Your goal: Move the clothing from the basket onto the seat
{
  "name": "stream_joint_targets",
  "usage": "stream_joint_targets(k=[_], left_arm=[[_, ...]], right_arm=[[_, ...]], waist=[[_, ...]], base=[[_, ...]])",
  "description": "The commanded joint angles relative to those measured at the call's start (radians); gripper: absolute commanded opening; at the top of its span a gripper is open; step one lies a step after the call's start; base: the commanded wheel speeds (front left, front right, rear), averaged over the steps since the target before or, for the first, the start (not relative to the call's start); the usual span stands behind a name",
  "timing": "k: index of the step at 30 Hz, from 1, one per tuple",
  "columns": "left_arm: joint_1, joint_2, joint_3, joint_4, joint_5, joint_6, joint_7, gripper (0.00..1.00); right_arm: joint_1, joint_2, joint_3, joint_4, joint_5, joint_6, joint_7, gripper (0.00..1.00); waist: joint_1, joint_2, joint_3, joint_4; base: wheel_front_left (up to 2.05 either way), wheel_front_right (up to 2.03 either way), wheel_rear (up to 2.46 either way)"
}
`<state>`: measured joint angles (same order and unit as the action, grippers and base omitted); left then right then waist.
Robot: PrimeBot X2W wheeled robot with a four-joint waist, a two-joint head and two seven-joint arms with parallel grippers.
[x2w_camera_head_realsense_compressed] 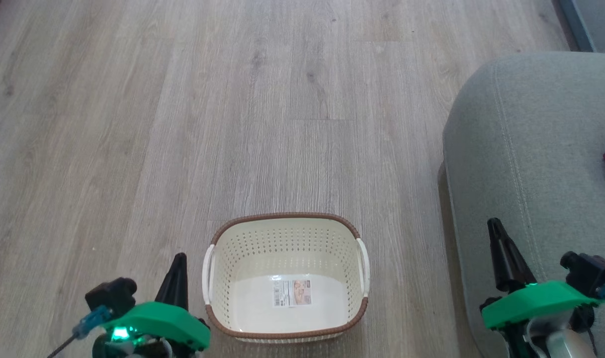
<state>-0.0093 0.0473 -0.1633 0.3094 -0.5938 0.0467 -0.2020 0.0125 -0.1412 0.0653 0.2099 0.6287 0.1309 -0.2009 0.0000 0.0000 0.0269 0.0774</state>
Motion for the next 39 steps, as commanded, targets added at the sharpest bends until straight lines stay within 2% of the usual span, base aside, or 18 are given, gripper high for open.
stream_joint_targets(k=[1, 39], left_arm=[[-0.05, 0.002, 0.017, -0.034, -0.02, -0.007, 0.006, 0.0], [-0.067, 0.005, 0.109, -0.045, -0.384, -0.069, 0.116, 0.0]], right_arm=[[-0.042, -0.004, -0.01, -0.028, 0.021, 0.0, 0.004, 0.0], [-0.07, 0.024, -0.062, -0.005, 0.378, 0.0, 0.109, 0.0]], waist=[[0.0, 0.0, 0.0, -0.001], [0.0, 0.0, -0.009, -0.029]], base=[[0.0, 0.0, 0.0], [0.0, 0.0, 0.0]])
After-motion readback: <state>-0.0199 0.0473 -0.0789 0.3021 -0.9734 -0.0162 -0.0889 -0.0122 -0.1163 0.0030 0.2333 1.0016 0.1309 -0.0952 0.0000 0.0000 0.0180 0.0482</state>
